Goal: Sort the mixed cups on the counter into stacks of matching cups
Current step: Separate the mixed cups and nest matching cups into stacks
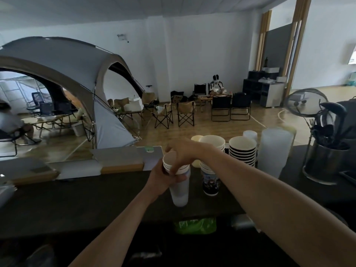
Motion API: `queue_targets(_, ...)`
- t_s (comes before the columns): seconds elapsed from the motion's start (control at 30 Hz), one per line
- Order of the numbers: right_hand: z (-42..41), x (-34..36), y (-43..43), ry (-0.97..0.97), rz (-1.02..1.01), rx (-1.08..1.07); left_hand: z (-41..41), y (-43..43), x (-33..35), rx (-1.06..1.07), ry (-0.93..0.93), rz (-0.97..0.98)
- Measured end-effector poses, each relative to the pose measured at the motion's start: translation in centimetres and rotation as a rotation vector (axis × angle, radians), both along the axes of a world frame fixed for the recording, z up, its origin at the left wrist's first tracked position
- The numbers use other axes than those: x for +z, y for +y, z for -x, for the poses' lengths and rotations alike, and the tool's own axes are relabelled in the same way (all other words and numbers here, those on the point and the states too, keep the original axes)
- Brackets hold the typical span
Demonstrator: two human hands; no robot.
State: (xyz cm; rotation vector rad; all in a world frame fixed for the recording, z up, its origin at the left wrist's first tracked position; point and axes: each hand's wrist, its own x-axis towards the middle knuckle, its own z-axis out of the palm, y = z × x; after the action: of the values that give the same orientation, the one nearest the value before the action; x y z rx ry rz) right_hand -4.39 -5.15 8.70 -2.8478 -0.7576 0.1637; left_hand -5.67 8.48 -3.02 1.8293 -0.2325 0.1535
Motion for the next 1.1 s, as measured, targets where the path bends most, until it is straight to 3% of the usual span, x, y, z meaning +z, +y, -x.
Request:
queue_targets(0.27,-0.9,1.1,-0.6,-0.033,-0.016,-0.073,0.2,0.0,-0.3,-0.066,0.001,-0.008)
queue_targets(0.5,0.3,7.8,-1.5,-0.244,-0.163,-0.122,0.5,-0.3,-0.5,-0.047,0.006,-0.060)
queue_targets(0.67,0.5,7.9,-1.9,-0.219,-0.149,-0.121,0.9,-0.3,-0.1,-0.091,0.019,-0.099)
queue_targets(0.9,1.1,9.6,-3.5,-0.042,-0.372,0.026,1.0,0.7,0.0,-0.164,0.069,-0.069)
queue_targets(1.1,1.2,8.2,-3.8,-0.004,-0.307,-0.007,1.1,0.3,-0.1,-0.134,0.022,-0.123)
